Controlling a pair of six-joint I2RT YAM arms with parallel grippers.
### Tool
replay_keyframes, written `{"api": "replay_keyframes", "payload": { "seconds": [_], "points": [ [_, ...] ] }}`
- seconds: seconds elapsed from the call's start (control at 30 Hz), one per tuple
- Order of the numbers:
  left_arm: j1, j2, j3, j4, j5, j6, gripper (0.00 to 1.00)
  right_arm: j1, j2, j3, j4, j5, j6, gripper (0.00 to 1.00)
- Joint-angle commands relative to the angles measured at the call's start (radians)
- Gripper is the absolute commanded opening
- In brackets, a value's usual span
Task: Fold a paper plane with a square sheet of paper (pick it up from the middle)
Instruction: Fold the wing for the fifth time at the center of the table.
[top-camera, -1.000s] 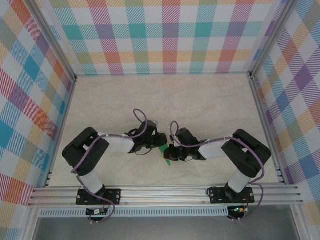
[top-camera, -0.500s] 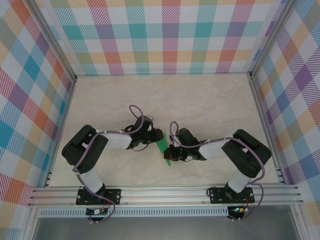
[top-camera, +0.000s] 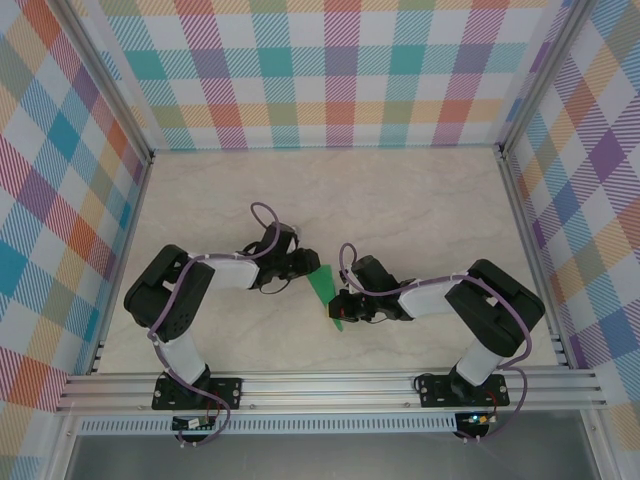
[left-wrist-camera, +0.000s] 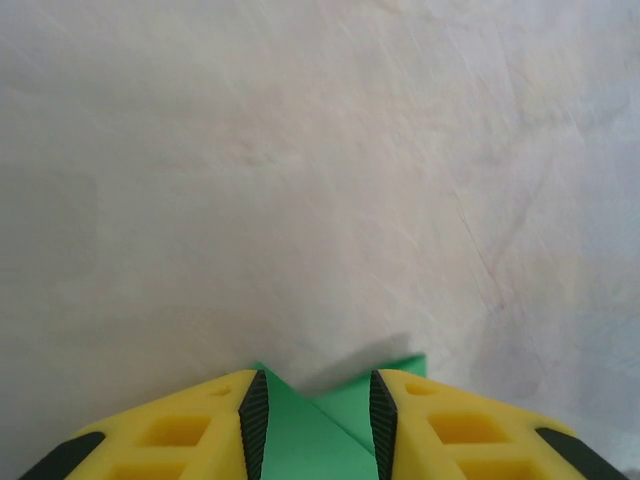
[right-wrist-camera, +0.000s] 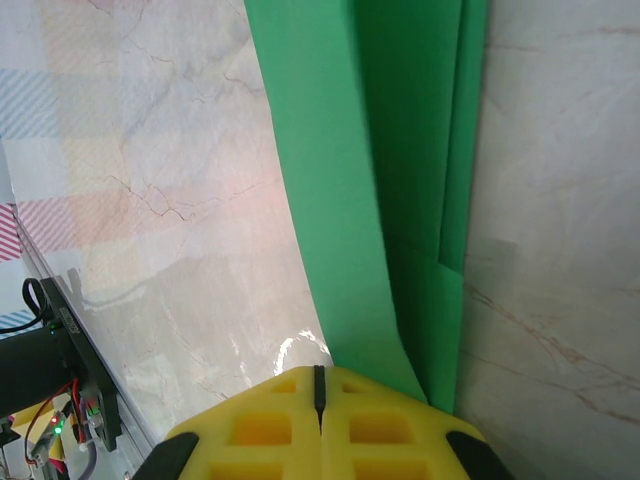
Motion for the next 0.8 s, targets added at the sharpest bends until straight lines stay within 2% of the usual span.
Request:
{"api": "replay_keyframes", "payload": {
  "seconds": [0.0,0.17,0.37,0.53,0.67,0.77],
  "points": [
    [0.038,0.013,0.021,-0.042,-0.052,0.039,0.35,0.0,0.022,-0.048,-0.183,0.001,-0.032,0.0],
    [0.038,-0.036,0.029,-0.069,-0.032,0.041,0.36,0.0,0.025,-0.031,-0.183,-0.006,-0.034,0.01],
    [0.034,-0.212,-0.029,-0.075,-0.012,-0.001,0.36,-0.001,0.023,-0.009,-0.185,-0.008,-0.03,0.01],
    [-0.023,-0.34,-0.099,-0.039,0.004,-0.043,0.34,-0.001,0.022,-0.005,-0.181,-0.002,-0.022,0.02],
    [-0.091,-0.316,-0.103,-0.009,0.046,-0.052,0.3,0.0,0.02,-0.006,-0.17,-0.001,-0.012,0.02],
    [-0.126,-0.269,-0.106,0.018,0.036,-0.061,0.3,-0.001,0.012,-0.012,-0.158,0.0,-0.004,0.03]
  ]
}}
